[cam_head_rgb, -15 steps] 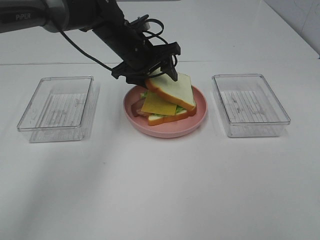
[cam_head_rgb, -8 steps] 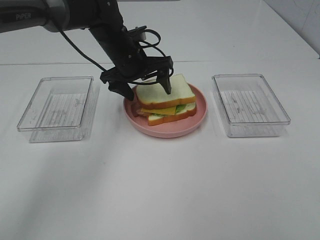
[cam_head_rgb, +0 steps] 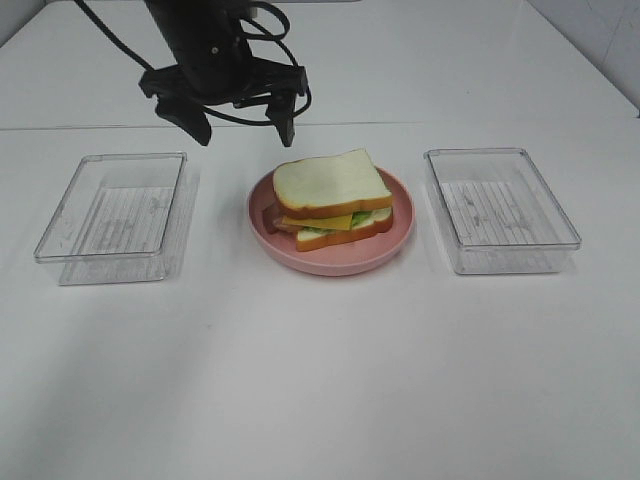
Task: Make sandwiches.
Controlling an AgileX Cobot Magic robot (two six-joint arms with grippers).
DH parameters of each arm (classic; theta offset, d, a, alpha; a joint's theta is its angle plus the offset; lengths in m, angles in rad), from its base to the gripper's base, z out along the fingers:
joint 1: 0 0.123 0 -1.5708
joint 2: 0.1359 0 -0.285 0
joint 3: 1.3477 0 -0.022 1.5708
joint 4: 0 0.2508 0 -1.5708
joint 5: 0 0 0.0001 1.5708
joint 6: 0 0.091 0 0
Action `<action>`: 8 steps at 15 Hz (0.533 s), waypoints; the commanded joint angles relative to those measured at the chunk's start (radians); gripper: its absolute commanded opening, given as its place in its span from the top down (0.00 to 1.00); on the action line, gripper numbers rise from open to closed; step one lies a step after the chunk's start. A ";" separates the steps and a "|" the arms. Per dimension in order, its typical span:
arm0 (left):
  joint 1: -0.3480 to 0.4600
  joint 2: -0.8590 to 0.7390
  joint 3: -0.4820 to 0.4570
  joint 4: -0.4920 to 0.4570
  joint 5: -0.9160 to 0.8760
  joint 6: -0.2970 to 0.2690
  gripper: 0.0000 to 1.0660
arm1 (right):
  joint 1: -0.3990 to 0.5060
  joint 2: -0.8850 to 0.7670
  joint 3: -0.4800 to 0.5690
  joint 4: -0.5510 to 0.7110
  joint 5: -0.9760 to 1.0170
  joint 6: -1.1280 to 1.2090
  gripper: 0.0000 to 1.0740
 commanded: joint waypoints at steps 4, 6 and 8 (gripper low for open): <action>-0.001 -0.113 0.039 0.130 0.223 0.084 0.16 | -0.005 -0.033 0.001 0.004 -0.009 -0.007 0.08; 0.000 -0.201 0.097 0.164 0.223 0.081 0.16 | -0.005 -0.033 0.001 0.004 -0.009 -0.007 0.08; 0.000 -0.294 0.187 0.236 0.223 0.077 0.16 | -0.005 -0.033 0.001 0.004 -0.009 -0.007 0.08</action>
